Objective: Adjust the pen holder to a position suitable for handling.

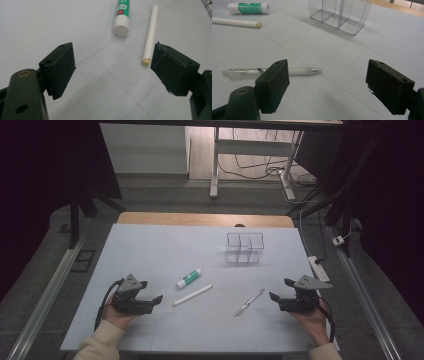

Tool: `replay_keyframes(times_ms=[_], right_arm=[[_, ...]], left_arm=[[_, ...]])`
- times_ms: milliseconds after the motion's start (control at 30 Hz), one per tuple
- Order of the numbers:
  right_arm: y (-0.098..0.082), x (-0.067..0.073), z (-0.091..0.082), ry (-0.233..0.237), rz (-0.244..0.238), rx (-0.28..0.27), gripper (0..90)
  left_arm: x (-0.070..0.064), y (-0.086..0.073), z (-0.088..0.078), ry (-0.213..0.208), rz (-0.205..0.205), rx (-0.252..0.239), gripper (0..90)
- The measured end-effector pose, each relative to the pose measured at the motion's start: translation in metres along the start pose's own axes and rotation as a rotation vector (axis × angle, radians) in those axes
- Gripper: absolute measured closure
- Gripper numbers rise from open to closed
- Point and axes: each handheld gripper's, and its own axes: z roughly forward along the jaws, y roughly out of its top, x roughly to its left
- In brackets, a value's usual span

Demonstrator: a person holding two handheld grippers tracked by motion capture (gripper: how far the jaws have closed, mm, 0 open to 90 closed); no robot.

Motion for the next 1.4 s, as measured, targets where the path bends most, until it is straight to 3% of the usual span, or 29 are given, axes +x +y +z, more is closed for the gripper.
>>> replay_keyframes(times_ms=[733, 1400], right_arm=[[0.006, 0.004, 0.005, 0.004, -0.005, 0.017, 21.9], [0.029, -0.012, 0.013, -0.046, 0.048, 0.029, 27.5]], left_arm=[[0.003, 0.001, 0.001, -0.007, -0.008, 0.002, 20.0], [0.004, 0.002, 0.004, -0.01, -0.012, 0.008, 20.7]])
